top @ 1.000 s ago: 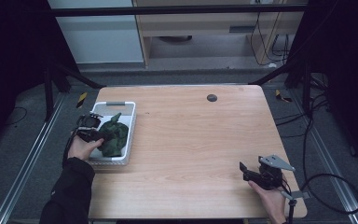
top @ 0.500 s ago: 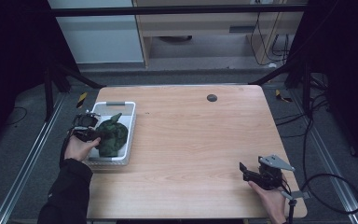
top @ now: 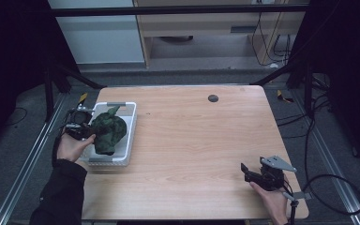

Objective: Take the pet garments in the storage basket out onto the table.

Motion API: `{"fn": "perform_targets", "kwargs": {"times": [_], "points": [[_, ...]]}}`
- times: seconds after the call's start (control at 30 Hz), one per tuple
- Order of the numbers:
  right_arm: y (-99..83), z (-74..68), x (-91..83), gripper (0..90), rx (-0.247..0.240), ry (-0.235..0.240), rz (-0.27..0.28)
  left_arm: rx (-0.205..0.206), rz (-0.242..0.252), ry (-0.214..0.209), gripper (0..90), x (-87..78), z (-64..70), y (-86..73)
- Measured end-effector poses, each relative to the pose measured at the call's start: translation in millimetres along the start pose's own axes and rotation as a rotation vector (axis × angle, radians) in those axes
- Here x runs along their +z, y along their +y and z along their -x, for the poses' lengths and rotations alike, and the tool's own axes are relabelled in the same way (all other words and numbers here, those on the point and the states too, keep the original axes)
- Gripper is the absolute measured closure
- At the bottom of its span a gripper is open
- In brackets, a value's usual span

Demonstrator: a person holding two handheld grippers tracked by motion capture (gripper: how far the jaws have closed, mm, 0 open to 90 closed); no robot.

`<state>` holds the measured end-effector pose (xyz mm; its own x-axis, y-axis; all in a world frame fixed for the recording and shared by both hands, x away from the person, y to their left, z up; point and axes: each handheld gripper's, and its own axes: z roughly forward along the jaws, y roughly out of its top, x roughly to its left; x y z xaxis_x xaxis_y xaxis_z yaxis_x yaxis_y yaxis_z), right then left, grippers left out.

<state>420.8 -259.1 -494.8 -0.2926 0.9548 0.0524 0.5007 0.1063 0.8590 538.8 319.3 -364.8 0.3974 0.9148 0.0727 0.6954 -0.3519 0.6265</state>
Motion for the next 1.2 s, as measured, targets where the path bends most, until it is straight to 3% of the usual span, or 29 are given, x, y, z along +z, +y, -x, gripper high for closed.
{"fn": "perform_targets", "kwargs": {"times": [0.53,0.93,1.2], "points": [[0.4,-1.4,-0.3,19.1,-0.006,-0.004,0.0,0.029,0.067,0.014,74.6,-35.6,2.0,10.2],[0.4,-2.1,-0.7,19.0,-0.006,-0.006,0.0,0.09,0.1,-0.004,74.6,-54.7,16.3,18.2],[0.6,-2.0,-0.7,19.0,-0.007,-0.007,0.002,0.138,0.113,-0.038,74.7,-61.1,30.9,25.0]]}}
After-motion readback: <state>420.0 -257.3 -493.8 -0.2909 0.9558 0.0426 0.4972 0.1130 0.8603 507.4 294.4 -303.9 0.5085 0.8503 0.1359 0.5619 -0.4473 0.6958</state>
